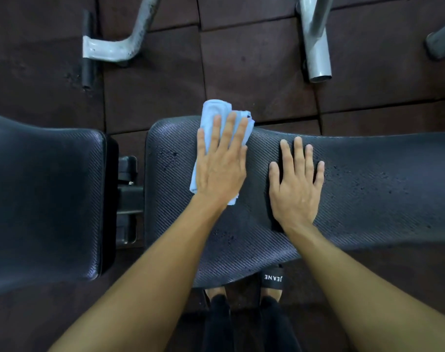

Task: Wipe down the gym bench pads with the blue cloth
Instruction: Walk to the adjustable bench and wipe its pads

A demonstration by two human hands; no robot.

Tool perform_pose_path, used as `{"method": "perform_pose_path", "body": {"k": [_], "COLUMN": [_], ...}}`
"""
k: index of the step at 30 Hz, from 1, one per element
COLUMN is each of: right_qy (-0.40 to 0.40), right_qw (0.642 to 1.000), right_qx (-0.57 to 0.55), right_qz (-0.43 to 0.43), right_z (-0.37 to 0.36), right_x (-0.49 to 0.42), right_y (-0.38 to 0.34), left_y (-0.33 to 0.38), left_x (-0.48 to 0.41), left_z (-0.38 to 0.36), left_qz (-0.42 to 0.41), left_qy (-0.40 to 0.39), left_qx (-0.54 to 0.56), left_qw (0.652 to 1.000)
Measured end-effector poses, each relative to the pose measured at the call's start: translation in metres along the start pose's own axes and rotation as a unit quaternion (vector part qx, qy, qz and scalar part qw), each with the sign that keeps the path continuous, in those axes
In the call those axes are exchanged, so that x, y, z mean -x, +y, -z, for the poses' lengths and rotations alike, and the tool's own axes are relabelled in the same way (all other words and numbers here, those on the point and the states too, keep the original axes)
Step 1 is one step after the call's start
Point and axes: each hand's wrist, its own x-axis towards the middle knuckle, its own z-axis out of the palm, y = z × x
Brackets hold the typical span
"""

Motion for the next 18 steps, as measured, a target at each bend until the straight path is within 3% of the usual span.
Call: {"method": "perform_pose_path", "body": {"k": [10,18], "right_qy": [-0.016,-0.027], "right_qw": [1.000,1.000], "right_qx": [0.005,0.007], "right_qz": [-0.002,0.002], "right_z": [0.003,0.002], "right_x": [0.000,0.000], "right_y": [0.001,0.001], "left_y": [-0.078,-0.082], "left_x": [0.010,0.103], "left_z": [0.026,0.028], "left_qz": [0.138,0.202], "left_qy": [-0.018,-0.003], "left_qx": [0.022,0.047], "left_qw": [0.990,0.978]}}
